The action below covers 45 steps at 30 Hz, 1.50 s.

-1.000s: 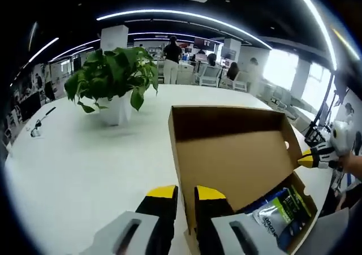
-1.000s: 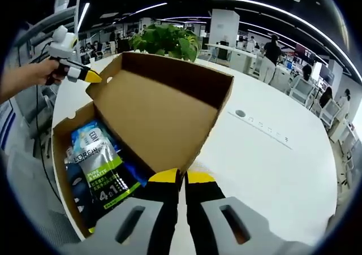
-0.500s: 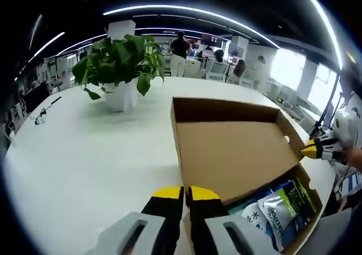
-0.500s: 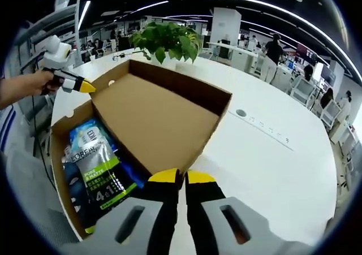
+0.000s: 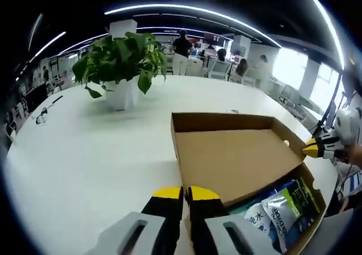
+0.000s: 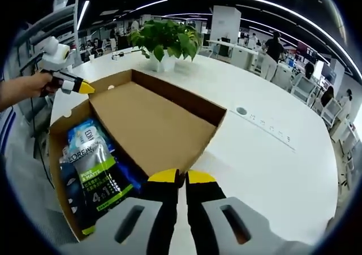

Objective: Operate the shoe box by opening the lid, removing the specified soft item, and placing it in the target area until the item is outside and the box remains undamaged.

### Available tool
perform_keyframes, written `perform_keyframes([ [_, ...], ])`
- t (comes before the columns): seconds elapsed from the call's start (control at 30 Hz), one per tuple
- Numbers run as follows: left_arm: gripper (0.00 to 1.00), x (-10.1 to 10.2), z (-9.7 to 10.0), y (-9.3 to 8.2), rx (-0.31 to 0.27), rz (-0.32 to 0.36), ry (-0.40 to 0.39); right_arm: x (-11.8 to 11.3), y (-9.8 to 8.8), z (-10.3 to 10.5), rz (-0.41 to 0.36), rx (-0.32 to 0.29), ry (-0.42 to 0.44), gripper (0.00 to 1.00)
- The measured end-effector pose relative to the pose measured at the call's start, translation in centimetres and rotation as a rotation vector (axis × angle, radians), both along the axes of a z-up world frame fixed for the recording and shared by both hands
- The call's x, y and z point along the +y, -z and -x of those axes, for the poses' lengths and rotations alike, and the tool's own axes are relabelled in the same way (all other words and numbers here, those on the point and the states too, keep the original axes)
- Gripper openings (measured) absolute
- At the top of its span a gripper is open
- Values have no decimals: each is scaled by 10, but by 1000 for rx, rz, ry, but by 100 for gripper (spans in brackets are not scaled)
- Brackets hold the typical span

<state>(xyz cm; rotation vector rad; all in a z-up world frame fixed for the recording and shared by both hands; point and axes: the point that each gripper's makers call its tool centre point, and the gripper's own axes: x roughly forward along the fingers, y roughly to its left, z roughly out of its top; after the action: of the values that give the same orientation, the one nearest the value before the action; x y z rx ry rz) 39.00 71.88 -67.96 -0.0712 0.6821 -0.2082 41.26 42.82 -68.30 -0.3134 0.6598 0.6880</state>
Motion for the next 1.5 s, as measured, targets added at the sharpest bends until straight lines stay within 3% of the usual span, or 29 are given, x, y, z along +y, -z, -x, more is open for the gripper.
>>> perform_keyframes([
  [1.23,3,-3,-7,12,70,-18,-3,-3,10,-5,-42,88,69,6],
  [1.5,6,-4,-1,12,77,-40,12,-2,9,-1,-48,80,61,9],
])
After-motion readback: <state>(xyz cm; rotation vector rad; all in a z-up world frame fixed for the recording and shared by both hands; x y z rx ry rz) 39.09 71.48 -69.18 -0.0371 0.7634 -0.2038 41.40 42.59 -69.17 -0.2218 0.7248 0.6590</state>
